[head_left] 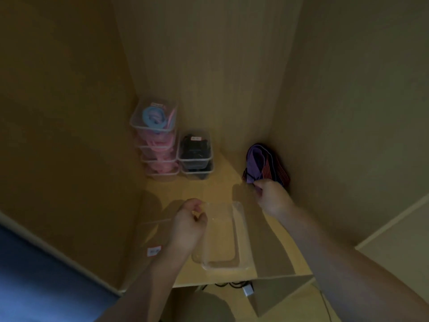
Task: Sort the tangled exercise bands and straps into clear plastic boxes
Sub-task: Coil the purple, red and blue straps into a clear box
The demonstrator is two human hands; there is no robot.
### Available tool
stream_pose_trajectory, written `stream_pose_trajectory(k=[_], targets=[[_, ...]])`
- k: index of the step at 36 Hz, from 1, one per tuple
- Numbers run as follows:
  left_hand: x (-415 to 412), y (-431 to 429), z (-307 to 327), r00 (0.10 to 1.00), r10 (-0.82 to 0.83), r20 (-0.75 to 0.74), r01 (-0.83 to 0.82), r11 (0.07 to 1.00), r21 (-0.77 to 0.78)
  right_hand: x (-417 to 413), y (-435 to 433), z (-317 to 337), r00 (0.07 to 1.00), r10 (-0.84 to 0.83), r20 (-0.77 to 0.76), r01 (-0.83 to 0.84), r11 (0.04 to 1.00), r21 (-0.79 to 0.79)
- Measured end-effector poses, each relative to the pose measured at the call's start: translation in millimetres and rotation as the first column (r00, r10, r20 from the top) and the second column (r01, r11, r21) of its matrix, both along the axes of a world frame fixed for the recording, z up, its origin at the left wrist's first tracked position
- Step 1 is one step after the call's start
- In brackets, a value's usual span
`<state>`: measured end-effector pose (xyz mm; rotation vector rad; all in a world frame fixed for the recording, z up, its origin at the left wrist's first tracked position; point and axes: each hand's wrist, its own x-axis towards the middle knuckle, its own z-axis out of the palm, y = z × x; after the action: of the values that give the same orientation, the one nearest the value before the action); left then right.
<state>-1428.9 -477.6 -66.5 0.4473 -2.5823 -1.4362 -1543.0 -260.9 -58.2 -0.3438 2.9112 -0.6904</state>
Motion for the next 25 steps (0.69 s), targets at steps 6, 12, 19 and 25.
stream_pose_trajectory(k=[6,12,19,25], targets=[[-28.7,14.3,19.0,0.996,-0.001,-0.085,-0.002,0.999,-0.040,-33.0,-2.7,-25.9,0.968,-0.073,0.240,0.042,0.990,0.133],[-65.9,14.6,34.1,0.986,-0.029,-0.162,0.020,0.998,-0.061,-59.3,-9.2,9.8,0.983,-0.172,-0.064,0.173,0.985,0.003],[-105.6,5.6,73.8,0.948,-0.112,-0.297,0.105,0.994,-0.040,-92.4,-23.5,109.6,0.938,-0.329,-0.109,0.231,0.829,-0.510],[-136.0,-1.5,120.5,0.919,-0.144,-0.368,0.134,0.990,-0.053,-111.8,-40.8,180.1,0.939,-0.209,-0.275,0.017,0.822,-0.569]])
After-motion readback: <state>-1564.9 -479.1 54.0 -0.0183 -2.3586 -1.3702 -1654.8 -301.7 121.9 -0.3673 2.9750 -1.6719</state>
